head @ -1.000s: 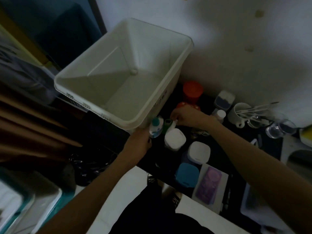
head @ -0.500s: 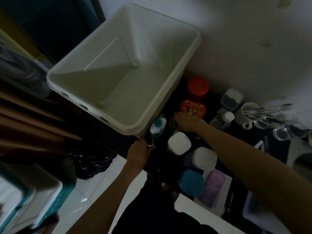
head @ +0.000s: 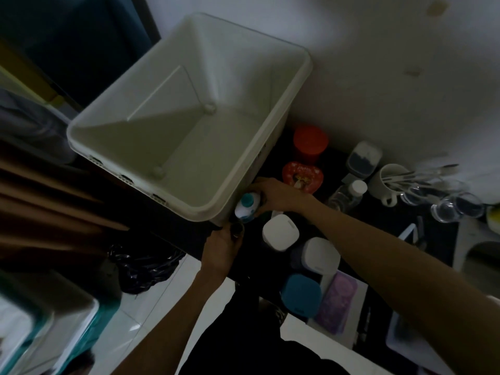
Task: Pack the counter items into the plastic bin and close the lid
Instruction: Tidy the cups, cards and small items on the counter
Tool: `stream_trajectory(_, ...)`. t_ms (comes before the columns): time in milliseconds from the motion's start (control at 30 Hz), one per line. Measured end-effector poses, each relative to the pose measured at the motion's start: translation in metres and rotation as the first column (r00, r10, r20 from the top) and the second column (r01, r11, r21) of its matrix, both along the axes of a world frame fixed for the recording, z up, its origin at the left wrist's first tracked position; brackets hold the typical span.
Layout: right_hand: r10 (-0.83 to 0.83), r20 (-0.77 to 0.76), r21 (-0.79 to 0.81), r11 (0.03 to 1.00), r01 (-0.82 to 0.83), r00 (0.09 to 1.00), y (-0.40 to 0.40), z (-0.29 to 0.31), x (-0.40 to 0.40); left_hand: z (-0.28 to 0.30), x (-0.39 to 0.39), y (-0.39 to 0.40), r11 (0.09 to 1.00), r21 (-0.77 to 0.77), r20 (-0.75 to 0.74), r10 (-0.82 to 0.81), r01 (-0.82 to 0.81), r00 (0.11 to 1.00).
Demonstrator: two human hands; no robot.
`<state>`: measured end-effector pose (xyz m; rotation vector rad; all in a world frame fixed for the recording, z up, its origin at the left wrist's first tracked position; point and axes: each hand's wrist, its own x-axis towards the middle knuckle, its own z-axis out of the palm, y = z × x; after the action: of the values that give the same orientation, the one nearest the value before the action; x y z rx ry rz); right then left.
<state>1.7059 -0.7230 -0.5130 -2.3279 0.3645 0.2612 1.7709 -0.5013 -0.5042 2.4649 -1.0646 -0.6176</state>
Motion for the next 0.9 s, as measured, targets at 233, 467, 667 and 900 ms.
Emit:
stream_trajectory(233, -0.028, 0.086, -0.073, 0.997, 0.034, 0.996, -0.007, 0.039, -0.029, 0.033, -0.002, -0.003, 0.997, -0.073, -0.024, -0.008, 0.006, 1.0)
stream_trajectory(467, -0.243, 0.339, -0.116, 0.948, 0.297, 0.909, -0.033, 0.127, -0.077, 0.081, -0.007, -0.03, 0.953, -0.295, -0.074, -0.087, 0.062, 0.993)
stream_trajectory(667, -0.458, 0.483, -0.061, 0.833, 0.55, 0.746, -0.042, 0.201, -0.134, 0.099, -0.025, -0.049, 0.928, -0.343, 0.071, -0.128, 0.145, 0.989)
stream_trajectory(900, -0.602, 0.485, -0.043, 0.709, 0.704, 0.635, -0.038, 0.208, -0.203, 0.152, -0.044, -0.094, 0.88, -0.39, 0.218, -0.199, 0.272, 0.956)
